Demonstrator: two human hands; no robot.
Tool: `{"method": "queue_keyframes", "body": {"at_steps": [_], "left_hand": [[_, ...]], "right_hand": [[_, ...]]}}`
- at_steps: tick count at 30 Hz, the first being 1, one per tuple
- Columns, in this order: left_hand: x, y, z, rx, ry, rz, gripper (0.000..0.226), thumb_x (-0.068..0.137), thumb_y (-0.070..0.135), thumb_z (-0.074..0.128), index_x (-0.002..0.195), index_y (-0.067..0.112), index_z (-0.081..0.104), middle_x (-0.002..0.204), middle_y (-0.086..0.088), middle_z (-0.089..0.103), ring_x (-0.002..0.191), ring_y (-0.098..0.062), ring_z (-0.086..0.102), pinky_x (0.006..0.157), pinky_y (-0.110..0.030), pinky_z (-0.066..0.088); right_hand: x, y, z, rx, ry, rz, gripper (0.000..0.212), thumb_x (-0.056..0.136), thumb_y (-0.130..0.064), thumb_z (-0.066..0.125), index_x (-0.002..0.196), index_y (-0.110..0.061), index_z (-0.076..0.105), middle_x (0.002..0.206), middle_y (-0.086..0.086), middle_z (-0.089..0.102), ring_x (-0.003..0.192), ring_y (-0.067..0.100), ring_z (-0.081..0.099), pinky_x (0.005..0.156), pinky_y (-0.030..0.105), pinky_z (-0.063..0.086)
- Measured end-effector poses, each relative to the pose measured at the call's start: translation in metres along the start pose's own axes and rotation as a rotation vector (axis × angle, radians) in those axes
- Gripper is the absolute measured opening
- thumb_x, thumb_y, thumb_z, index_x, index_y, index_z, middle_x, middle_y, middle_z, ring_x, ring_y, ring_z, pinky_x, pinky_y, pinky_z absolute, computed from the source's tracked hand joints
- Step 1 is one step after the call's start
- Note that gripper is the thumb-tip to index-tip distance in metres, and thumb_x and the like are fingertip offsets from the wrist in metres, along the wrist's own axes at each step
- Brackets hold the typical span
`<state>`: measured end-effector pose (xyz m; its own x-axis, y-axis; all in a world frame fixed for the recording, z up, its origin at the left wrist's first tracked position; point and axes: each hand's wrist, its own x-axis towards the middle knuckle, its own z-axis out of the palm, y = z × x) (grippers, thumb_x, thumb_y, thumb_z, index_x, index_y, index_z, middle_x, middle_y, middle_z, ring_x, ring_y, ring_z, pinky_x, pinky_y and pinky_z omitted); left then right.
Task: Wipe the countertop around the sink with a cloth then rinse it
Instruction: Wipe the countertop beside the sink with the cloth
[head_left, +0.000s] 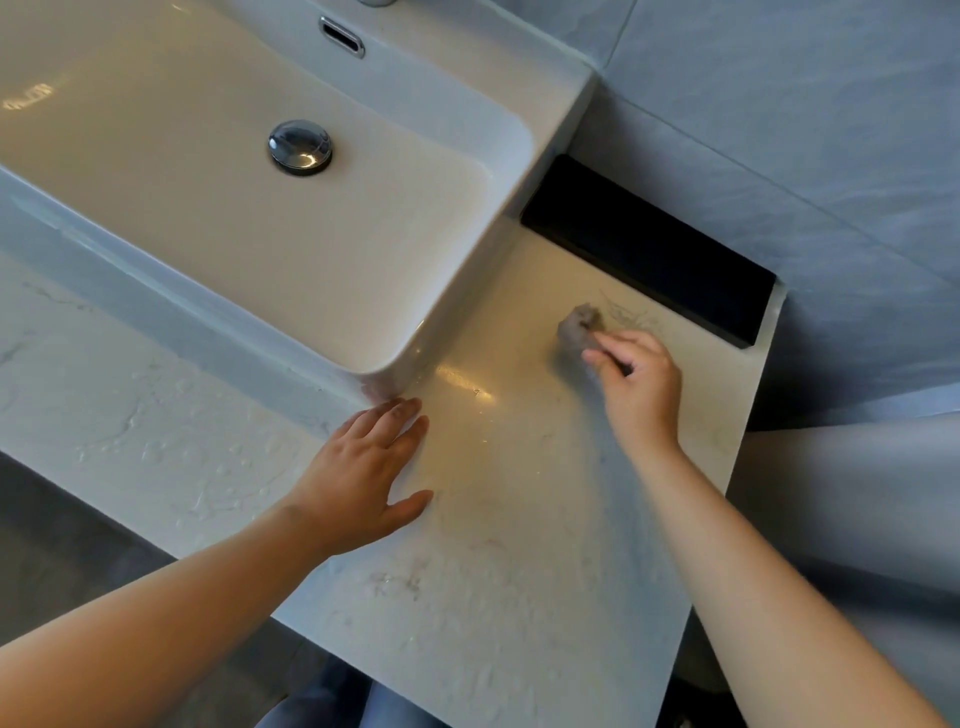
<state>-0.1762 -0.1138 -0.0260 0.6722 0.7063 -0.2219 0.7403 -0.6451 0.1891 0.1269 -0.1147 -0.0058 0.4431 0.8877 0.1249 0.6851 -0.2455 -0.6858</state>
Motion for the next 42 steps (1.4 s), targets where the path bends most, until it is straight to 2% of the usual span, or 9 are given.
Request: {"method": "queue_keyframes", "body": {"at_steps": [2, 6, 14, 21, 25, 27, 31, 37, 42], "left_hand": [[0.0, 0.002, -0.001, 0.016, -0.006, -0.007, 0.076, 0.085, 0.067, 0.037, 0.137, 0.014, 0.049, 0.142, -0.007, 0.048, 0.131, -0.029, 0.045, 0.106, -0.041, 0.031], [0.001, 0.002, -0.001, 0.047, -0.009, -0.003, 0.076, 0.084, 0.068, 0.038, 0.136, 0.014, 0.052, 0.141, -0.007, 0.05, 0.129, -0.029, 0.047, 0.105, -0.04, 0.029], [0.0, 0.003, -0.001, 0.053, -0.015, -0.005, 0.077, 0.084, 0.068, 0.035, 0.136, 0.013, 0.051, 0.141, -0.008, 0.049, 0.13, -0.03, 0.046, 0.105, -0.041, 0.027], [0.001, 0.002, -0.002, 0.066, -0.027, 0.007, 0.08, 0.083, 0.069, 0.035, 0.137, 0.012, 0.05, 0.142, -0.009, 0.049, 0.13, -0.03, 0.046, 0.105, -0.04, 0.027], [0.0, 0.002, -0.001, 0.037, -0.032, 0.011, 0.083, 0.082, 0.07, 0.031, 0.138, 0.011, 0.048, 0.144, -0.01, 0.046, 0.133, -0.031, 0.042, 0.107, -0.041, 0.025], [0.001, 0.002, -0.002, 0.029, -0.028, 0.014, 0.086, 0.081, 0.071, 0.029, 0.139, 0.011, 0.047, 0.146, -0.011, 0.043, 0.135, -0.032, 0.039, 0.108, -0.041, 0.023], [-0.002, 0.01, -0.006, 0.051, -0.034, 0.018, 0.092, 0.079, 0.073, 0.019, 0.143, 0.009, 0.039, 0.152, -0.012, 0.033, 0.14, -0.032, 0.029, 0.112, -0.04, 0.02], [-0.024, 0.055, -0.001, -0.009, 0.032, 0.058, 0.07, 0.085, 0.059, 0.032, 0.12, 0.008, 0.064, 0.127, -0.01, 0.06, 0.118, -0.029, 0.057, 0.1, -0.045, 0.041], [-0.026, 0.069, 0.009, 0.002, 0.027, 0.007, 0.07, 0.085, 0.057, 0.034, 0.125, 0.006, 0.061, 0.131, -0.011, 0.058, 0.119, -0.031, 0.056, 0.098, -0.045, 0.043]], "right_hand": [[0.013, 0.017, -0.002, -0.06, 0.025, 0.034, 0.028, 0.084, -0.018, 0.068, 0.112, -0.012, 0.069, 0.107, 0.001, 0.064, 0.101, 0.022, 0.058, 0.087, 0.031, 0.048], [0.007, 0.034, 0.01, -0.045, 0.06, 0.106, 0.028, 0.085, -0.019, 0.068, 0.112, -0.012, 0.069, 0.107, 0.003, 0.065, 0.1, 0.024, 0.058, 0.087, 0.032, 0.048], [-0.038, 0.019, 0.028, 0.0, 0.048, 0.077, 0.027, 0.085, -0.019, 0.068, 0.111, -0.014, 0.07, 0.106, -0.001, 0.063, 0.098, 0.013, 0.051, 0.081, 0.016, 0.039], [-0.097, 0.003, 0.034, 0.029, 0.012, 0.003, 0.024, 0.08, -0.015, 0.072, 0.104, -0.014, 0.073, 0.1, -0.003, 0.065, 0.092, 0.017, 0.059, 0.08, 0.031, 0.049], [-0.125, -0.013, 0.021, 0.088, -0.08, 0.08, 0.025, 0.081, -0.014, 0.072, 0.106, -0.016, 0.072, 0.097, -0.016, 0.061, 0.097, 0.015, 0.059, 0.081, 0.021, 0.047], [-0.124, -0.019, 0.006, 0.083, -0.028, 0.082, 0.026, 0.081, -0.014, 0.072, 0.107, -0.014, 0.072, 0.098, -0.014, 0.06, 0.097, 0.012, 0.058, 0.082, 0.018, 0.046], [-0.093, -0.009, -0.029, 0.062, 0.136, 0.141, 0.027, 0.084, -0.015, 0.069, 0.111, -0.011, 0.069, 0.102, -0.006, 0.061, 0.098, 0.014, 0.058, 0.086, 0.023, 0.046], [-0.048, 0.042, -0.042, -0.054, 0.206, 0.227, 0.029, 0.086, -0.016, 0.067, 0.114, -0.01, 0.067, 0.107, 0.005, 0.063, 0.097, 0.018, 0.059, 0.085, 0.023, 0.046], [-0.042, 0.065, -0.026, -0.101, 0.21, 0.217, 0.028, 0.086, -0.015, 0.066, 0.114, -0.01, 0.068, 0.106, 0.006, 0.063, 0.099, 0.025, 0.058, 0.084, 0.026, 0.045]]}}
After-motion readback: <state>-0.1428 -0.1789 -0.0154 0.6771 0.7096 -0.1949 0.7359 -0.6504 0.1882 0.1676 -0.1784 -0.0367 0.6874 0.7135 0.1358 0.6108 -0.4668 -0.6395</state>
